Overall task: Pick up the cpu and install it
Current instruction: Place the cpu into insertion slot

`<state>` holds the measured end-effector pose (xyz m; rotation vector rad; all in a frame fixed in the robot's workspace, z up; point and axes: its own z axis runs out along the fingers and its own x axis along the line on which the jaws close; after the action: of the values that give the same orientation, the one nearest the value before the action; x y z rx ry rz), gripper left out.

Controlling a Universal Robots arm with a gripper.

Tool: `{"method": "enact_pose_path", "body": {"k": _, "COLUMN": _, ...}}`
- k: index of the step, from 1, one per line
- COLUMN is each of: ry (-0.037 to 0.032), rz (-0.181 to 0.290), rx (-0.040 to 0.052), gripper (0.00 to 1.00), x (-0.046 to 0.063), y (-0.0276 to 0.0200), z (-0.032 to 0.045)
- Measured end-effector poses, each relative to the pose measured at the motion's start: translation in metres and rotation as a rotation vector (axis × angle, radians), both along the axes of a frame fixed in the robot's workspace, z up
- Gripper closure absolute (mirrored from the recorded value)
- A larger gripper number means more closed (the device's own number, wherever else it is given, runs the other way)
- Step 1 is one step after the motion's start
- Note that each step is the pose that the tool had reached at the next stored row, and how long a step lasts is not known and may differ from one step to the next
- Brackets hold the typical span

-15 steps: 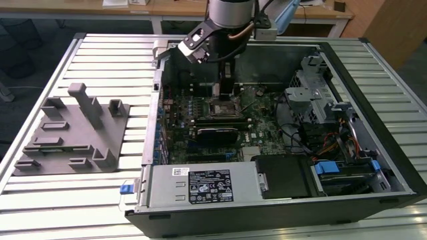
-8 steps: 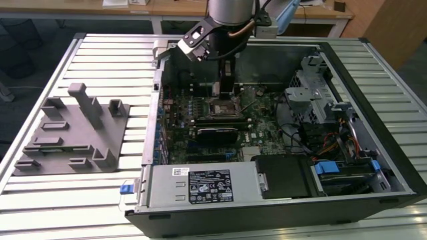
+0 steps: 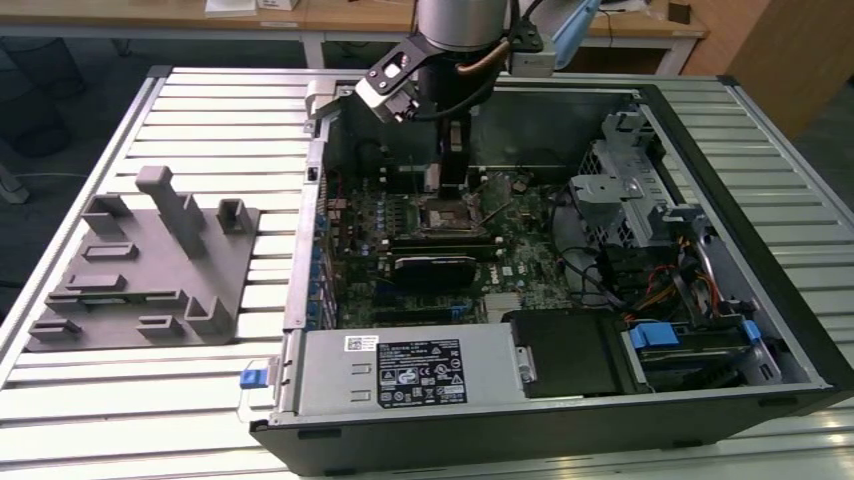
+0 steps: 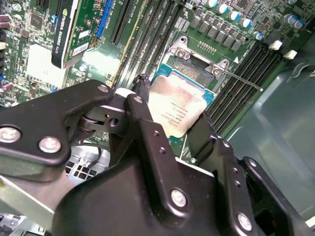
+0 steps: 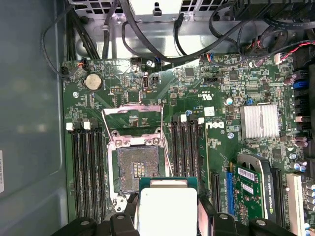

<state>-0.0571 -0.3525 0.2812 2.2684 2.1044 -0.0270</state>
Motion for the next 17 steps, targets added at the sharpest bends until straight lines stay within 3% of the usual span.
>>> {"method": "enact_pose_path", "body": {"k": 7, "ry": 0.0000, "rz": 0.001, "rx": 0.0000, "gripper": 0.45, "x": 0.0000, "y": 0.0000, "z": 0.0000}}
{"method": "enact_pose_path", "body": {"k": 14, "ry": -0.0001, "rz": 0.131, "rx": -0.0002, "gripper": 0.45, "x": 0.0000, "y": 0.0000, "z": -0.0045}}
{"method": "enact_pose_path", "body": {"k": 17, "ry": -0.0001, "rz": 0.134, "rx": -0.0003, "gripper": 0.45, "x": 0.0000, "y": 0.0001, "z": -0.0079}}
